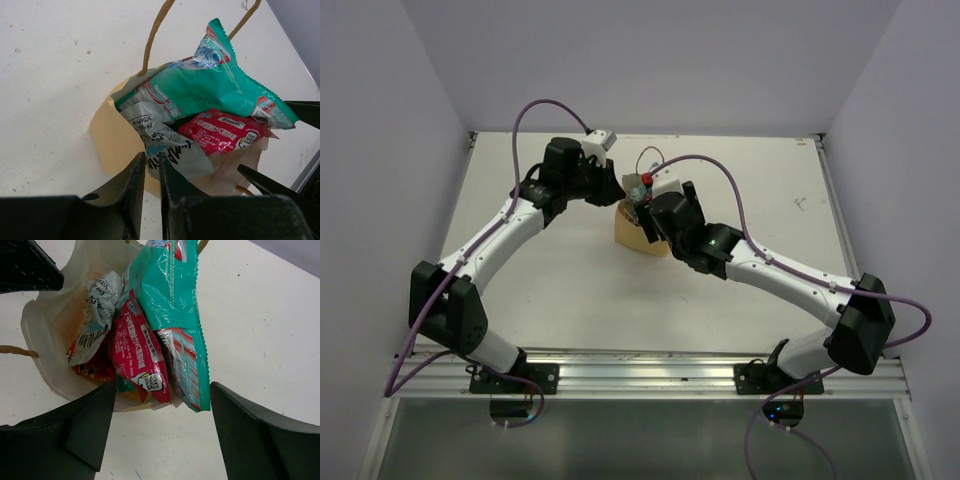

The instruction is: Place the snacks into the paper bag

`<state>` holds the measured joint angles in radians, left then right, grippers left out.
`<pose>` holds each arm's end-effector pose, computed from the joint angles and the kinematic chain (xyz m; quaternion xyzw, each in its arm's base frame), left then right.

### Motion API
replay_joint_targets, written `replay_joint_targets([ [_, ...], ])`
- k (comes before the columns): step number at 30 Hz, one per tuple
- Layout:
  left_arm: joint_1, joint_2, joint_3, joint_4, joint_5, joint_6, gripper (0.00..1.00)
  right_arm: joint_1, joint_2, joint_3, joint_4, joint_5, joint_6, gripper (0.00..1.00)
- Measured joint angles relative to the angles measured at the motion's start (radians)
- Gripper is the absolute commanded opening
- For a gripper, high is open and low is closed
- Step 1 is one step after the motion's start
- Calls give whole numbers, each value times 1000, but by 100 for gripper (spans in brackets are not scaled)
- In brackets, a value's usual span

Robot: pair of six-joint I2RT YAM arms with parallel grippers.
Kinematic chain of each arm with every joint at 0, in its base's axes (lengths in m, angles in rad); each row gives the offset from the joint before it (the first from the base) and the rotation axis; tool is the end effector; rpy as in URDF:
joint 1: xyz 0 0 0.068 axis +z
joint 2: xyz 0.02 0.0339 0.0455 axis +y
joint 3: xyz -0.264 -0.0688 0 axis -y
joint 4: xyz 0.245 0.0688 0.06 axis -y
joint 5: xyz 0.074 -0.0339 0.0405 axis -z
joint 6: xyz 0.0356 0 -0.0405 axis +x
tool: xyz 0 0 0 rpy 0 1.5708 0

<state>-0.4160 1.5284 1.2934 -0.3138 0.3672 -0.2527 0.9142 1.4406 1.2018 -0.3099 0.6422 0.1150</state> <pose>0.3173 -0.1541 0.3226 0.1589 0.8475 -0.3082 0.4019 0.2155 0.2447 0.3221 -0.1798 0.8225 -0.0112 0.5395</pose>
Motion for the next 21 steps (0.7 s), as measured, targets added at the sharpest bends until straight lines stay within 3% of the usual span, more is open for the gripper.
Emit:
replay_joint_targets([
  [8,0,11,-11,14,12,-2,0,-29,12,-41,45,2,41,54],
  [10,-1,12,-13,16,16,-2,0,-33,18,-46,48,2,47,38],
  [11,-2,12,-13,18,16,-2,0,-35,20,-48,48,2,52,19],
  [17,-6,12,-13,21,19,-2,0,-45,22,-54,48,4,61,3],
  [21,-9,12,-13,21,18,-2,0,-45,24,-55,48,4,61,2],
])
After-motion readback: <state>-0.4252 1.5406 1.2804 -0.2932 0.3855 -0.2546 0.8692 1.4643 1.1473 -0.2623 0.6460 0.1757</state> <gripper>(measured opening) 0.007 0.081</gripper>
